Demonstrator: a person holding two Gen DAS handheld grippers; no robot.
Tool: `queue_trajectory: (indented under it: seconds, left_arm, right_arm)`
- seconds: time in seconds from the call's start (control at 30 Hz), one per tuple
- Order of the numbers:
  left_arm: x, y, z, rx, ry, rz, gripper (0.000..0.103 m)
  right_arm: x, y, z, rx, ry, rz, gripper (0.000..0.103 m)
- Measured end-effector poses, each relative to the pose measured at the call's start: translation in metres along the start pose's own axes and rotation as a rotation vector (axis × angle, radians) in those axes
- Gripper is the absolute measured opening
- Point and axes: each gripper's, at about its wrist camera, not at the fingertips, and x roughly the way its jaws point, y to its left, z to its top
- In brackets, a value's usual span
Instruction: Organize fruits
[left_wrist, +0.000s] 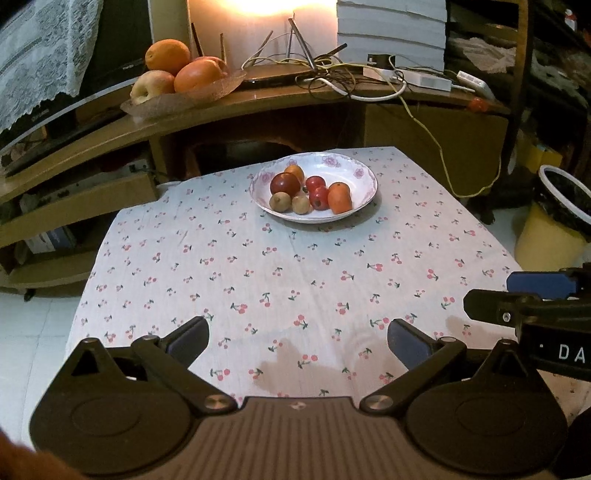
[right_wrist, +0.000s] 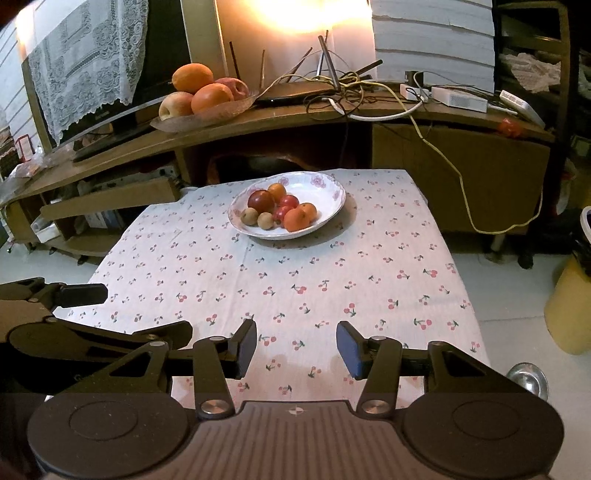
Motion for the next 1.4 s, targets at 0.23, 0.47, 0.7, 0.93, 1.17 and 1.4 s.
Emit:
queue_trajectory:
  seconds: [0.23, 0.47, 0.7, 0.93, 1.17, 1.4]
  left_arm:
    - [-0.005, 0.0, -0.008, -0.001, 0.005, 0.026, 0.103]
    - [-0.013, -0.003, -0.013, 0.003, -0.001, 0.031, 0.103]
    - [-0.02, -0.004, -0.019, 0.005, -0.005, 0.043, 0.103]
    - [-0.025, -0.003, -0.024, -0.005, -0.002, 0.048, 0.103]
    - [-0.028, -0.004, -0.028, -0.008, 0.004, 0.049, 0.103]
    - [-0.03, -0.004, -0.029, -0.007, -0.002, 0.054, 0.103]
  right_arm:
    - [-0.005, 0.004, -0.011, -0.004, 0.023, -0.007, 0.051]
    - [-0.01, 0.008, -0.019, -0.01, 0.03, -0.004, 0.051]
    - [-0.015, 0.011, -0.026, -0.012, 0.029, -0.002, 0.051]
    - [-0.02, 0.014, -0.031, -0.019, 0.026, 0.0, 0.051]
    - [-0.022, 0.015, -0.032, -0.023, 0.028, 0.002, 0.051]
    - [-0.023, 0.016, -0.034, -0.021, 0.027, 0.004, 0.051]
